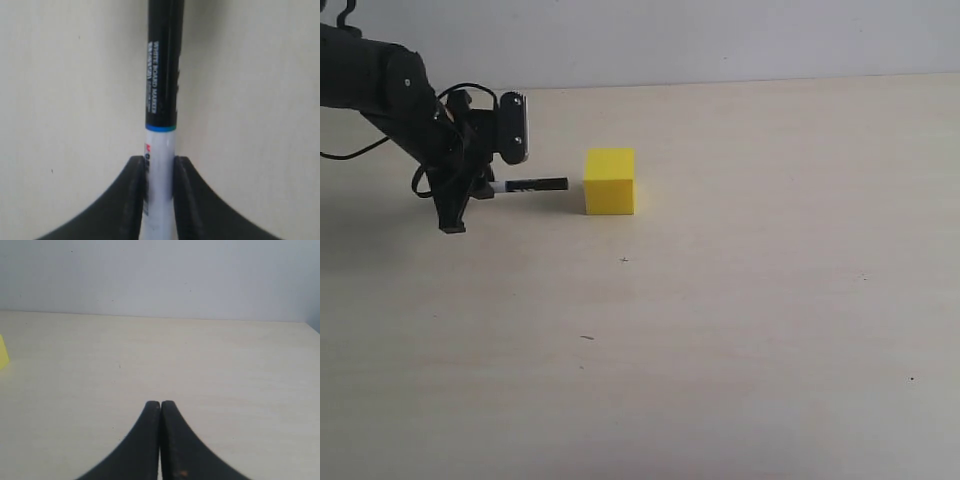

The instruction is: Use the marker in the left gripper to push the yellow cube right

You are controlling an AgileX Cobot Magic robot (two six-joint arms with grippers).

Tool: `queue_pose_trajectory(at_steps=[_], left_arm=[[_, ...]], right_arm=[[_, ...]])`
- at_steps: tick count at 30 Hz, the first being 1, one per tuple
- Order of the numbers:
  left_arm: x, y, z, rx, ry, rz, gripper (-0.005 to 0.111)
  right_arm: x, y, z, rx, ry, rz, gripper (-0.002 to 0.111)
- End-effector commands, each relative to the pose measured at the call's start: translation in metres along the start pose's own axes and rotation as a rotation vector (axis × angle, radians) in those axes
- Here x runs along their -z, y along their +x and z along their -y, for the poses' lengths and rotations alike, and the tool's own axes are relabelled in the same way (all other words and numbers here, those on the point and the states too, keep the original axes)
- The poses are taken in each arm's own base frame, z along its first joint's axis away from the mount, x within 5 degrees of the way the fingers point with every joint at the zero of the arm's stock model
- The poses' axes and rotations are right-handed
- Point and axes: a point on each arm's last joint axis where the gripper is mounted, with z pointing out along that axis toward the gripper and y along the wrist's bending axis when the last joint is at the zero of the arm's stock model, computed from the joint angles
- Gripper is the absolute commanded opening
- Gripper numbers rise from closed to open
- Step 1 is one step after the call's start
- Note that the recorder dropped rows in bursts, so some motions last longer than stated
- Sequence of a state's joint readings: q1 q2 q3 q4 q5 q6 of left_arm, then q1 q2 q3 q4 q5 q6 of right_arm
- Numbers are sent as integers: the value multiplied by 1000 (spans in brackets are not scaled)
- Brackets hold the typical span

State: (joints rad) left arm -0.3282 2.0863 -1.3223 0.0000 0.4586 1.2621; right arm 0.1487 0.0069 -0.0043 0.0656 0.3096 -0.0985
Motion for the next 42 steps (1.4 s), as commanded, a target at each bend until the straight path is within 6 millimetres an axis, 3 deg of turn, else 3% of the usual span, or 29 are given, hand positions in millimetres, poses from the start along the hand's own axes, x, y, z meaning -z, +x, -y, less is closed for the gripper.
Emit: queue_pose_trajectory(at_steps=[1,5,14,22,27,42], left_arm=[[3,-32,3,-71,-57,55,0],[3,-38,3,-79,-78,70,0],[1,-10,-4,2,-53,29,0],[-15,-40,-2,-60,-78,69,0],[-13,-54,-6,-72,-99,92,0],[-13,-36,-4,9,4,38,0]], right_arm=[[0,1,0,6,6,7,0],[0,1,0,6,6,7,0],[0,1,0,6,6,7,0],[0,1,0,6,6,7,0],[0,1,0,6,6,7,0],[0,0,0,6,6,12,0]])
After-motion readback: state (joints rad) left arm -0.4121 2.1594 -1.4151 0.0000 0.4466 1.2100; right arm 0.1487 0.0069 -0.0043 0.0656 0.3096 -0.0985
